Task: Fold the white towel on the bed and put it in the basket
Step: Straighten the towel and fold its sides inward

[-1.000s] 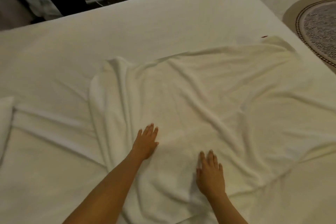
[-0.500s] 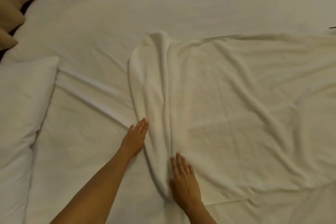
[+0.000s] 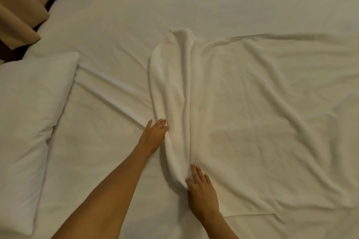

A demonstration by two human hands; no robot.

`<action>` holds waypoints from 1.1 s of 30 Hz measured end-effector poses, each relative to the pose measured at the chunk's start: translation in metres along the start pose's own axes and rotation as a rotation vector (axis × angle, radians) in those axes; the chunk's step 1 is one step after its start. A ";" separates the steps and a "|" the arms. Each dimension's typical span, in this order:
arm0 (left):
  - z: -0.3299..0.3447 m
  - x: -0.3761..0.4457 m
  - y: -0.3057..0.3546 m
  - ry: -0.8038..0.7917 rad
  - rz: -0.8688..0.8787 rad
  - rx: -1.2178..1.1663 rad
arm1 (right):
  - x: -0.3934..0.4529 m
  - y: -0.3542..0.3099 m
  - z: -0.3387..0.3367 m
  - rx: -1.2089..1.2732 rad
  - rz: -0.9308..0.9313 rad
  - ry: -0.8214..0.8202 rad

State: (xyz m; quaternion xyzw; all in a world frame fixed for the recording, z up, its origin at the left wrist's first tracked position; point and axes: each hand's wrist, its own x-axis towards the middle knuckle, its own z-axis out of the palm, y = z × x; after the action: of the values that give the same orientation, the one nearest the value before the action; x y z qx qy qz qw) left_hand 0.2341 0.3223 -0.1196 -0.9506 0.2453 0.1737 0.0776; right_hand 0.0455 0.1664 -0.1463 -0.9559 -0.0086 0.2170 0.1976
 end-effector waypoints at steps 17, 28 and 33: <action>-0.120 0.165 0.066 0.352 0.082 -0.182 | 0.069 0.114 -0.134 0.330 0.618 0.665; -0.019 0.113 0.062 0.083 0.165 -0.171 | 0.086 0.147 -0.110 -0.066 0.339 0.421; 0.000 0.089 0.038 0.112 0.235 -0.130 | 0.104 0.141 -0.115 -0.091 0.178 0.337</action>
State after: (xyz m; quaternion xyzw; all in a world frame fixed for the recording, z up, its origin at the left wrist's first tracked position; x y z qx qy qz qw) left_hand 0.2880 0.2498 -0.1547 -0.9266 0.3470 0.1438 -0.0187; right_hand 0.1781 0.0036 -0.1474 -0.9837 0.0993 0.0698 0.1328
